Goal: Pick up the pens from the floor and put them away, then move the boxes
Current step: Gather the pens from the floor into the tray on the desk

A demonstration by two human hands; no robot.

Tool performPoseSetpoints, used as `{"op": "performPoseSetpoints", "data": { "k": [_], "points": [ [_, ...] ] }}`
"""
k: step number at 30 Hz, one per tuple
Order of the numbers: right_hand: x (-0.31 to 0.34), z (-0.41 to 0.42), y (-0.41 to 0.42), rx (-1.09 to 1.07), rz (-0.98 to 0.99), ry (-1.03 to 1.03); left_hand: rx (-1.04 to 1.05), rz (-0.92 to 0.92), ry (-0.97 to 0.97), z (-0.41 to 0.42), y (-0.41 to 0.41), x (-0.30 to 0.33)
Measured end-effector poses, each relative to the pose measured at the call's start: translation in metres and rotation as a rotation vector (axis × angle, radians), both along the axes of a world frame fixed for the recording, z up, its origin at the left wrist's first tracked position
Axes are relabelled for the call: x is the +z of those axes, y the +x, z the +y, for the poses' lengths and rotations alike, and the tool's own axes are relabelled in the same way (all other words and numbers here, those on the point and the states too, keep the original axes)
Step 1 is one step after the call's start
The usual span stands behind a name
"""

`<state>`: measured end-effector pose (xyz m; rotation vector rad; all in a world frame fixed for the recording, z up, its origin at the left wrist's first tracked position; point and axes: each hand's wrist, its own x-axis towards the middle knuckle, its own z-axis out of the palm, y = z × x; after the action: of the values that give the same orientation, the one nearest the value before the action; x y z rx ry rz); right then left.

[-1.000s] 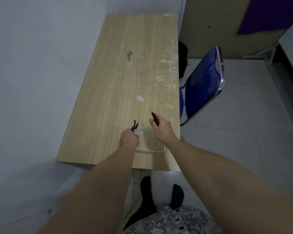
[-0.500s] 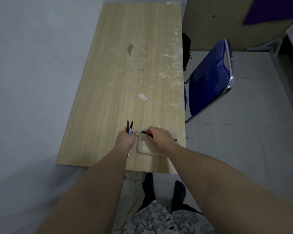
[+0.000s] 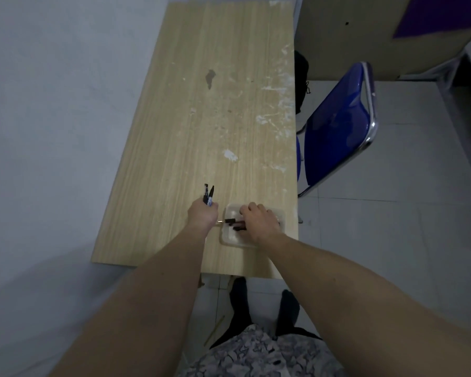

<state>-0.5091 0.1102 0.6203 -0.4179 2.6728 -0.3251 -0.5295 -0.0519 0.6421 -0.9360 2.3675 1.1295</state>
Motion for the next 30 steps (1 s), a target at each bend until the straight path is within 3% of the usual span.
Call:
{"op": "performPoseSetpoints", "data": {
  "k": [7,14,30],
  "points": [
    [0.006,0.022,0.008,-0.030,0.044,0.069,-0.072,-0.092,-0.080,0.010,0.001,0.005],
    [0.006,0.028,0.013,0.055,0.031,0.046,-0.164,-0.010,-0.009,0.020,-0.002,0.013],
    [0.012,0.028,0.012,-0.020,0.113,0.140,-0.316,0.106,0.063,0.040,-0.012,0.023]
  ]
}}
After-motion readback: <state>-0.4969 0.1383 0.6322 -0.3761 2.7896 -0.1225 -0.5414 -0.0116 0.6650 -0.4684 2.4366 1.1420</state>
